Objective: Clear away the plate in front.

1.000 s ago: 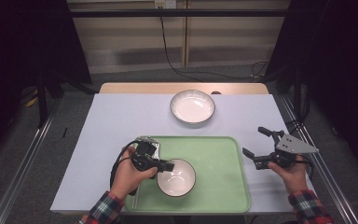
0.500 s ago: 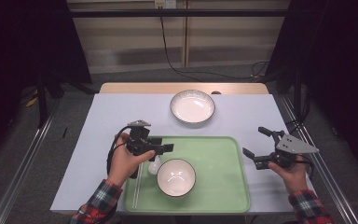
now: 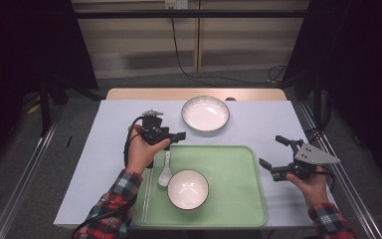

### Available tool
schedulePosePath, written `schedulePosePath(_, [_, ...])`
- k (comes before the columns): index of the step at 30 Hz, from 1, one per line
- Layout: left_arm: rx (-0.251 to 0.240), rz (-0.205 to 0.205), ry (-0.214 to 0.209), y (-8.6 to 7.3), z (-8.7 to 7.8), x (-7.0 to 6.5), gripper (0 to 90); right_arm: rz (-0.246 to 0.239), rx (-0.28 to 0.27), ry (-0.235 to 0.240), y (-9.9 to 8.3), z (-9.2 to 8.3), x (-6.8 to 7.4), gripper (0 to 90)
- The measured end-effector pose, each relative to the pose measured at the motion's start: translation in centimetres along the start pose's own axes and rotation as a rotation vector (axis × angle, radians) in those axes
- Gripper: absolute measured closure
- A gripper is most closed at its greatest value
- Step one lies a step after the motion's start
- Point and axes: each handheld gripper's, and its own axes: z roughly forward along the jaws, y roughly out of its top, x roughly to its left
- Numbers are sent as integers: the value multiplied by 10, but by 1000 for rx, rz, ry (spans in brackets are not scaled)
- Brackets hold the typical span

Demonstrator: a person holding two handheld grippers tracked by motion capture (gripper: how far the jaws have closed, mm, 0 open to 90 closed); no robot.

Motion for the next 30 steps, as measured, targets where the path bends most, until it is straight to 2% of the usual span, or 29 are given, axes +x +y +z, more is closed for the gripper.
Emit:
schedulePosePath(6, [-21,-12,26,10,12,3,142,-1,-1,-6,0,0,0,36])
schedulePosePath(12, [-19,-15,63,14,20,10,125,-6,-2,3,0,-1,0,37])
schedulePosePath(19, [-28,-38,84,20,26,17,114,1,-4,1,0,-1,0,37])
schedulePosePath(21, [-18,-38,94,22,27,19,114,-1,-4,0,0,-1,0,37])
schedulePosePath(26, [-31,-75,105,26,34,24,112,-7,-2,2,0,-1,0,37])
schedulePosePath(30, [-23,-95,104,27,40,29,111,-1,-3,-4,0,-1,0,37])
